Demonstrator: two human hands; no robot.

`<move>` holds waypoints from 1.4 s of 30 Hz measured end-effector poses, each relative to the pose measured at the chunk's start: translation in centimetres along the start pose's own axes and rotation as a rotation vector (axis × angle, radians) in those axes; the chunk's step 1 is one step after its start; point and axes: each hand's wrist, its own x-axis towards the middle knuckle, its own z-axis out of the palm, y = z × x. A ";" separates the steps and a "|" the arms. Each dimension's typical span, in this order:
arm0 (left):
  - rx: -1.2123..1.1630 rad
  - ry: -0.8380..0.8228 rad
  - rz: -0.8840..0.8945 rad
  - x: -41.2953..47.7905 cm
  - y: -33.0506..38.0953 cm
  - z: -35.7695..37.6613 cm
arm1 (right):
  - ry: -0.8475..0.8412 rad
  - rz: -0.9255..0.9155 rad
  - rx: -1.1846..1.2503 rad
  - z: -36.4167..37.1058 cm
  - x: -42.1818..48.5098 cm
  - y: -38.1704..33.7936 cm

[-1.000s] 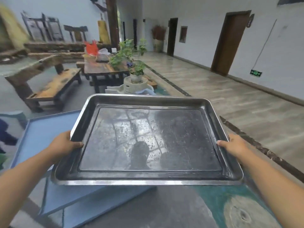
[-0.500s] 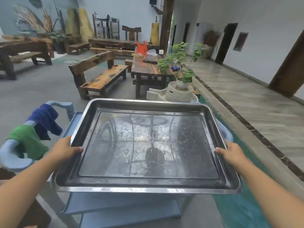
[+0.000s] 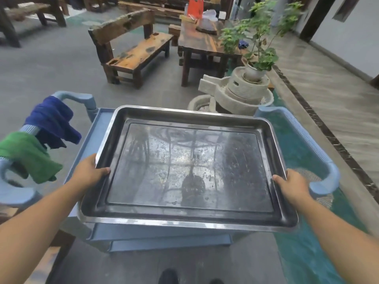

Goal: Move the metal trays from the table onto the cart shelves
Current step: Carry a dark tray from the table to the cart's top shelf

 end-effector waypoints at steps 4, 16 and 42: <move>-0.032 0.014 -0.009 0.7 -0.4 2.1 | 0.017 -0.012 -0.061 1.4 1.9 0.8; 0.061 0.018 -0.128 2.6 -2.2 5.9 | -0.115 -0.045 -0.014 7.0 7.9 1.6; 0.386 0.194 0.276 -0.2 0.5 7.7 | 0.054 -0.260 -0.127 8.3 5.2 -1.5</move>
